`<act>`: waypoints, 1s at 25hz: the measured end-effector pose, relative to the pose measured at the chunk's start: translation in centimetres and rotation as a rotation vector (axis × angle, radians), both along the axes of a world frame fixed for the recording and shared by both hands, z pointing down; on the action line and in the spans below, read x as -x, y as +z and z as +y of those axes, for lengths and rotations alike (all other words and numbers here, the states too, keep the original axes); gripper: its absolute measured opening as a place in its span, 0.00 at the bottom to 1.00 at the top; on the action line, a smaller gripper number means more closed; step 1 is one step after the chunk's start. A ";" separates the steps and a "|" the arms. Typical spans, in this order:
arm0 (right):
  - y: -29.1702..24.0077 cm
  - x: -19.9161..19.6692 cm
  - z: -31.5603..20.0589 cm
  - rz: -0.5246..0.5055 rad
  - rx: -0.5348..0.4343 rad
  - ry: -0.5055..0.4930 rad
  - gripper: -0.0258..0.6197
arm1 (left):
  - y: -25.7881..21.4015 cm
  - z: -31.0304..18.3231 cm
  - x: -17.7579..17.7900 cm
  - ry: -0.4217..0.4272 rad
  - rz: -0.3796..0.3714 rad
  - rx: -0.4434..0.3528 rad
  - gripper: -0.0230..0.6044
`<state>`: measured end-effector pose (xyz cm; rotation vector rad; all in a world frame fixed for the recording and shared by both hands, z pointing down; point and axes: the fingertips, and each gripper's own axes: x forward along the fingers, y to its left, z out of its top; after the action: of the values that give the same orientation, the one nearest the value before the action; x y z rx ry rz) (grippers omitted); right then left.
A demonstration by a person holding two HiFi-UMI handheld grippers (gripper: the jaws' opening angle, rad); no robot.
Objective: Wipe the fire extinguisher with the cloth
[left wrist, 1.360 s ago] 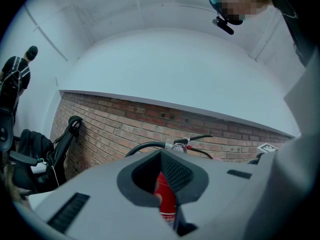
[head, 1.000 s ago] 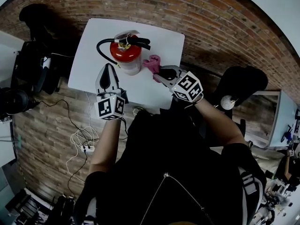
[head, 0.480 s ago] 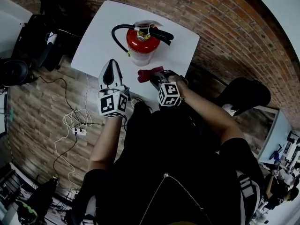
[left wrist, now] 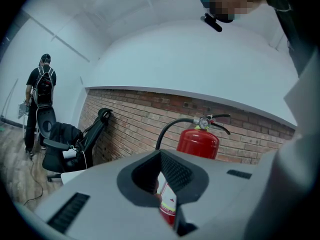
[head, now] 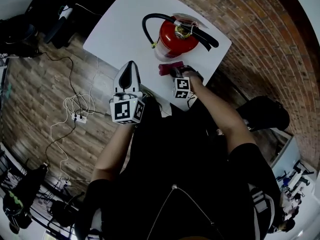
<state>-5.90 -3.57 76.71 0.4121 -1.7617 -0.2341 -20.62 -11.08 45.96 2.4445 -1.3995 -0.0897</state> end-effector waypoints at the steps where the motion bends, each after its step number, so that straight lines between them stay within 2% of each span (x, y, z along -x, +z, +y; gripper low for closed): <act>1: 0.6 -0.2 -0.4 0.007 -0.003 0.001 0.15 | 0.1 0.0 0.2 -0.003 -0.001 0.005 0.05; 7: 3.3 0.0 -1.7 0.026 -0.012 -0.021 0.15 | 0.7 0.5 0.4 0.005 -0.026 0.020 0.05; 11: 4.7 -0.1 -2.2 0.017 -0.006 0.023 0.15 | 1.0 1.4 -0.2 0.025 -0.038 0.023 0.05; 17: 3.6 -0.1 -3.6 0.034 -0.101 0.063 0.15 | 2.1 2.5 -0.4 0.070 -0.058 0.046 0.05; 25: 0.5 -0.4 -4.3 0.027 -0.215 0.104 0.15 | 1.3 2.8 -1.3 0.114 -0.056 0.025 0.05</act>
<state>-5.54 -7.92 77.22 0.6508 -1.6888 -0.3551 -19.30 -8.25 47.23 2.5183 -1.2725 0.0219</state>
